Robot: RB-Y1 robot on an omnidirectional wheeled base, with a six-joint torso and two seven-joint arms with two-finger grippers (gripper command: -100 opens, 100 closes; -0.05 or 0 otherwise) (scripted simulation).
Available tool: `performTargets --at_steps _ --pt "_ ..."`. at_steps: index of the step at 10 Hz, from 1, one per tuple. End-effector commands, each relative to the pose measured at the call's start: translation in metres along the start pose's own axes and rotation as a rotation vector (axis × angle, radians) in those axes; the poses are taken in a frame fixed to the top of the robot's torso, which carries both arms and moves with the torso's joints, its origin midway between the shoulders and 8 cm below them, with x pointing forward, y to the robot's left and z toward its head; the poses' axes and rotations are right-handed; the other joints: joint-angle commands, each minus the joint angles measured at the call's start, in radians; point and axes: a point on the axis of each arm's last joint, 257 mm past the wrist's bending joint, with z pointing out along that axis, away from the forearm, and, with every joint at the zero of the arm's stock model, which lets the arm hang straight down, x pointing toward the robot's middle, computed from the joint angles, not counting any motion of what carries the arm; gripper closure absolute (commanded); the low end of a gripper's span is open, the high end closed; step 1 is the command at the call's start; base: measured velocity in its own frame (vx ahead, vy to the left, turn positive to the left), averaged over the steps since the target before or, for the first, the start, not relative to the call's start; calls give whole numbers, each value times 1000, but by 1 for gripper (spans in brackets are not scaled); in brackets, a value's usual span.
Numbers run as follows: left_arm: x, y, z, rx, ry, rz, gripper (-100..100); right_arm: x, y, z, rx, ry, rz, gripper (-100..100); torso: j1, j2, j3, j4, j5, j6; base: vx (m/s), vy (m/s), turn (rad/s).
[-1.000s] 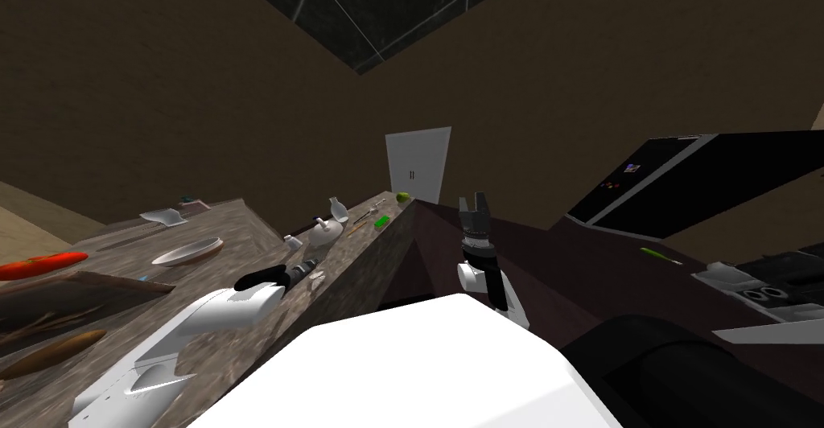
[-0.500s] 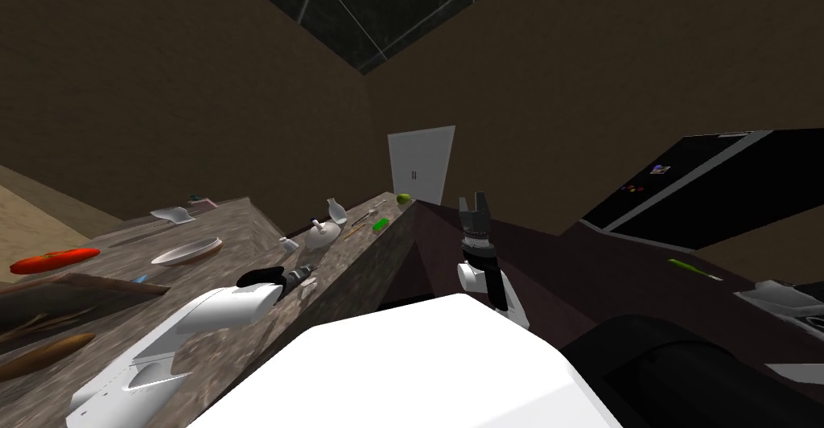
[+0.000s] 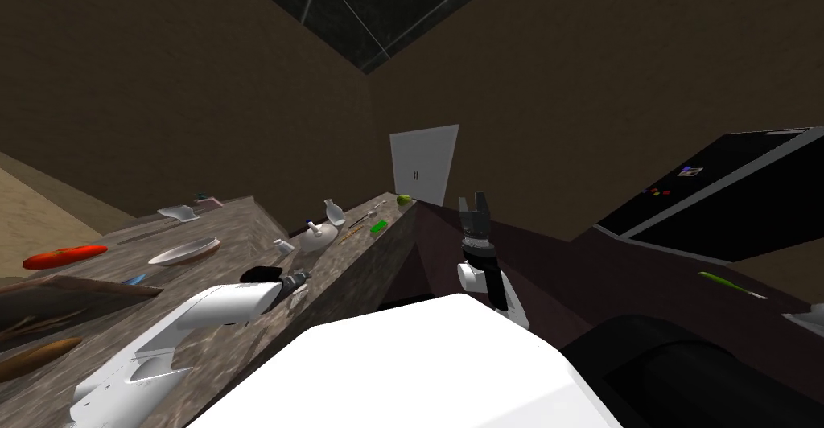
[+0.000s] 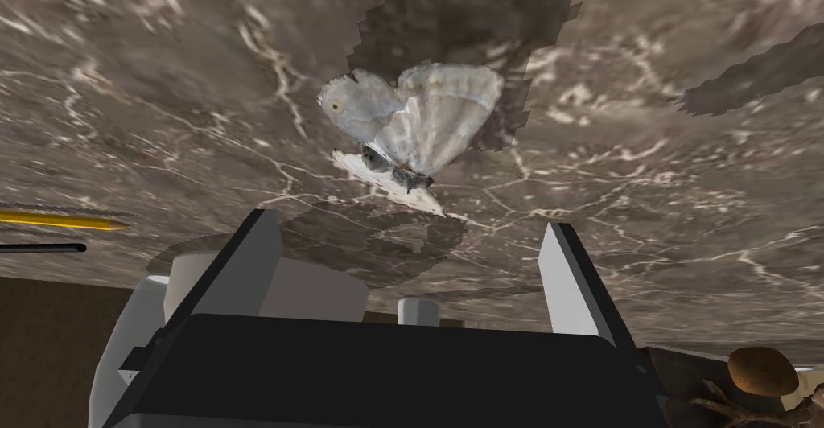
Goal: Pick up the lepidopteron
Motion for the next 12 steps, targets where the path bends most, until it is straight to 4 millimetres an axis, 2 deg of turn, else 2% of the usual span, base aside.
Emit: performTargets --at_steps 1,3,4,5,6,8,9,10,12 --pt "6 13 1 -42 33 10 -100 0 0 0 0 0 0 0 0 0 0 0 0 0 80 -67 71" --pt "12 22 2 -74 62 18 -100 0 0 0 0 0 0 0 0 -1 0 0 0 0 72 -52 44" --pt "10 19 2 -64 52 15 -100 0 0 0 0 0 0 0 1 0 0 0 0 0 27 -19 2" --pt "11 20 2 -67 55 16 0 0 0 0 0 0 0 0 3 2 1 0 0 0 6 -4 0" --pt "13 21 10 -69 54 9 -100 0 0 0 0 0 0 0 4 3 2 1 1 0 -1 10 -50" --pt "16 24 20 -72 52 1 -100 0 0 0 0 0 0 0 6 5 3 1 1 0 -8 29 -53" --pt "15 24 16 -72 54 3 -100 0 0 0 0 0 0 0 6 5 3 1 1 0 -2 16 -9" --pt "15 24 17 -71 53 3 100 0 0 0 0 0 0 0 6 5 3 1 1 0 0 0 0" --pt "15 23 17 -70 52 0 100 0 0 0 0 0 0 0 4 4 2 1 1 1 0 0 0"
